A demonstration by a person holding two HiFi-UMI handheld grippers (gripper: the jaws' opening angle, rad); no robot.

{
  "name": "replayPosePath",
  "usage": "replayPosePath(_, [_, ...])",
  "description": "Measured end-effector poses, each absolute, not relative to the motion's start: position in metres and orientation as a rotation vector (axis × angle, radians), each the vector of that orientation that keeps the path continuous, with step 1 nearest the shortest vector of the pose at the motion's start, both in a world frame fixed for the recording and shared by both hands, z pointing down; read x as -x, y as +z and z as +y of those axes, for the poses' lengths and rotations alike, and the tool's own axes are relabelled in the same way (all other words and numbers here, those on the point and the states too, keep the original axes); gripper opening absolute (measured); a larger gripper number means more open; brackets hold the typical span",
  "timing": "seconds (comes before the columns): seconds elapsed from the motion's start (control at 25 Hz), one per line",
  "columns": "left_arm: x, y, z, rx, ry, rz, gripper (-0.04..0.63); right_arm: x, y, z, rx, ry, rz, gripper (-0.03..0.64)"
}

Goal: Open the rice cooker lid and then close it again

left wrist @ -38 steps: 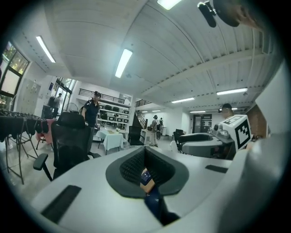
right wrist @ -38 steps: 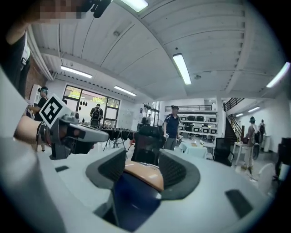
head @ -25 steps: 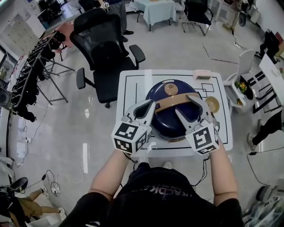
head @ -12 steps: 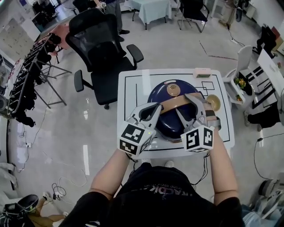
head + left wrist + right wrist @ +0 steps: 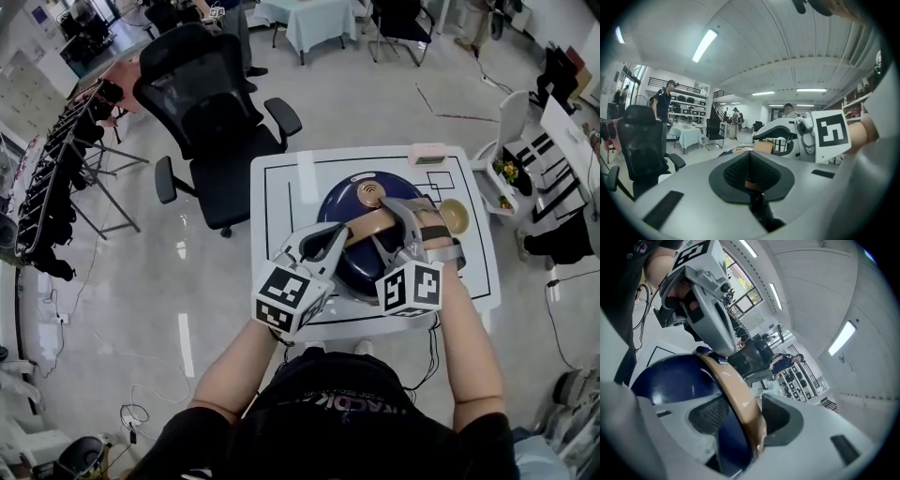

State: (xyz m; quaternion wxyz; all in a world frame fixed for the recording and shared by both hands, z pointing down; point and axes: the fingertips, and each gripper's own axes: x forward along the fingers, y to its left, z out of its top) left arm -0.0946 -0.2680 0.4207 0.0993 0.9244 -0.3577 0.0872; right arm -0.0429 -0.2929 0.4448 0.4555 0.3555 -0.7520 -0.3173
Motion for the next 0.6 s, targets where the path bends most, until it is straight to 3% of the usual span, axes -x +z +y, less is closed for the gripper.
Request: replayPosePath(0.6, [0.0954,0.4202,-0.2697,-2.758,0.255,-0.968,0.003,0.0493,0.4483,-0.2979,-0.843,-0.851,-1.768,0.186])
